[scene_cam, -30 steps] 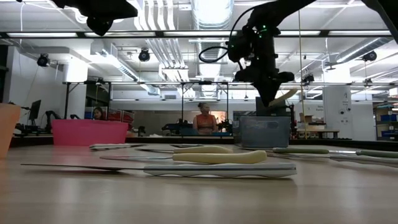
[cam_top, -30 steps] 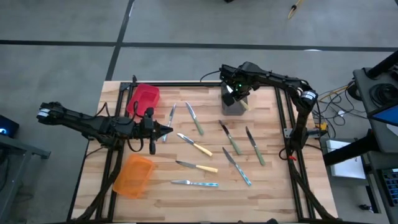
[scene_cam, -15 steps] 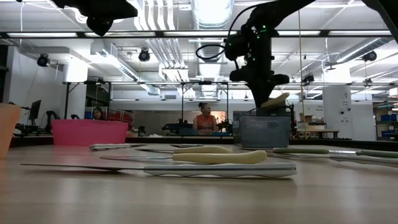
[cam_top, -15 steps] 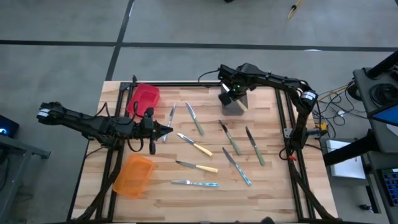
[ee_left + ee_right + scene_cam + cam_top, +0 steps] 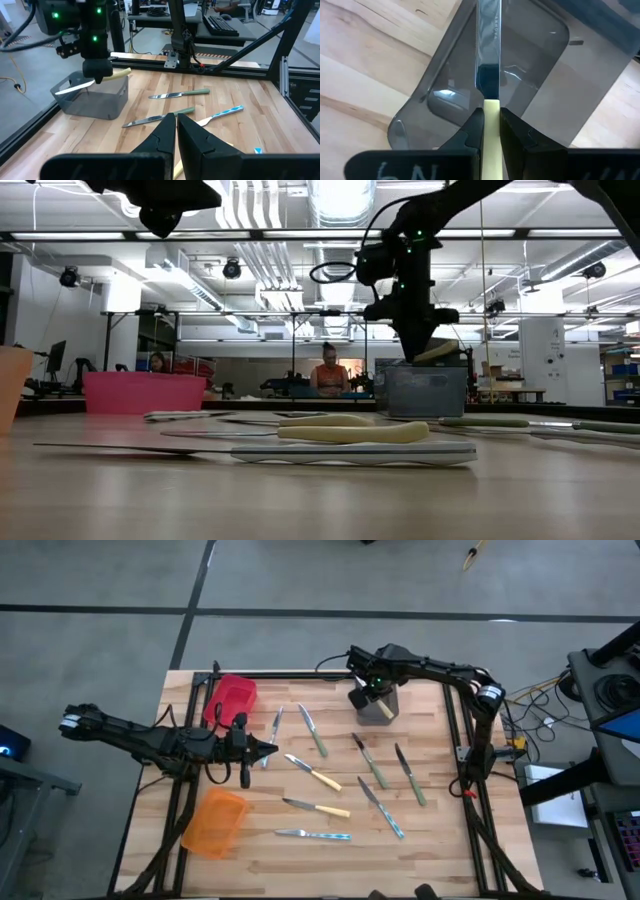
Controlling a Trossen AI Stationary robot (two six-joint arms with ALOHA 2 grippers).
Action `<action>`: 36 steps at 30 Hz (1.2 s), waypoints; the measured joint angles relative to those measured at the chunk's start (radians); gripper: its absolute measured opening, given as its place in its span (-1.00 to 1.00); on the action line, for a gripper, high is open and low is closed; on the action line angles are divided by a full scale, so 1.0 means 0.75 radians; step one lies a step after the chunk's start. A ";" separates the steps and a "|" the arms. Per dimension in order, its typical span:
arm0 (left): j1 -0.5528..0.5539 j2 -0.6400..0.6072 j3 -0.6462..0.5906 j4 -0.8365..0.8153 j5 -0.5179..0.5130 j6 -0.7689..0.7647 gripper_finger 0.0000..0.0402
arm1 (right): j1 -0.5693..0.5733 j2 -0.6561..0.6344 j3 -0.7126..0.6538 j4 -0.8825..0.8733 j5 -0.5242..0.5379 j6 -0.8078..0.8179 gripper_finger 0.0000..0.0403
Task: Sort silverware by color (type)
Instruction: Put the top yellow knife into the black bin
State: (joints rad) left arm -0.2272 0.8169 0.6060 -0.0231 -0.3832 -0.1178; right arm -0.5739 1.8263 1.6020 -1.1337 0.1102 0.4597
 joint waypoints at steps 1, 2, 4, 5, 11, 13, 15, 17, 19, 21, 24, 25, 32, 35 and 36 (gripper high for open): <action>0.000 0.000 0.000 0.000 0.000 0.000 -1.00 | 0.000 0.009 0.000 0.002 0.005 -0.006 -0.86; 0.000 0.000 0.000 0.000 0.000 0.000 -1.00 | 0.000 0.016 0.000 0.004 0.008 -0.007 -0.86; 0.000 0.000 0.000 0.000 0.000 0.000 -1.00 | 0.000 0.030 0.000 0.005 0.029 -0.008 -0.86; 0.000 0.000 0.000 0.000 0.000 0.000 -1.00 | 0.000 0.032 0.000 0.005 0.030 -0.008 -0.86; 0.000 0.000 0.000 0.000 0.000 0.000 -1.00 | -0.001 0.053 0.000 0.014 0.046 -0.009 -0.86; 0.000 0.000 0.000 0.000 0.000 0.000 -1.00 | -0.001 0.054 0.000 0.014 0.067 -0.009 -0.86; 0.000 0.000 0.000 -0.001 0.000 0.000 -1.00 | -0.001 0.054 0.000 0.019 0.068 -0.009 -0.86; 0.000 0.000 0.000 0.000 0.000 0.000 -1.00 | -0.001 0.054 0.000 0.024 0.068 -0.009 -0.86; 0.000 0.000 0.000 0.000 0.001 0.000 -1.00 | -0.001 0.054 0.000 0.024 0.069 -0.009 -0.86; 0.000 0.000 0.000 0.000 0.001 0.000 -1.00 | -0.001 0.054 0.000 0.024 0.075 -0.009 -0.86; 0.000 0.000 0.000 0.000 0.001 0.000 -1.00 | -0.001 0.054 -0.001 0.024 0.104 -0.016 -0.86; 0.000 0.000 0.000 0.000 0.001 0.000 -1.00 | -0.001 0.054 -0.001 0.024 0.106 -0.018 -0.86; 0.000 0.000 0.000 0.000 0.001 0.000 -1.00 | -0.001 0.054 -0.002 0.024 0.134 -0.025 -0.86; 0.000 0.000 0.000 0.000 0.001 0.000 -1.00 | -0.001 0.054 -0.003 0.026 0.135 -0.036 -0.86; 0.000 0.000 0.001 0.000 0.001 0.000 -1.00 | -0.001 0.054 -0.003 0.026 0.135 -0.036 -0.86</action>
State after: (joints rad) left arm -0.2274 0.8169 0.6064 -0.0234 -0.3828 -0.1181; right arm -0.5747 1.8668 1.5996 -1.1142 0.2115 0.4328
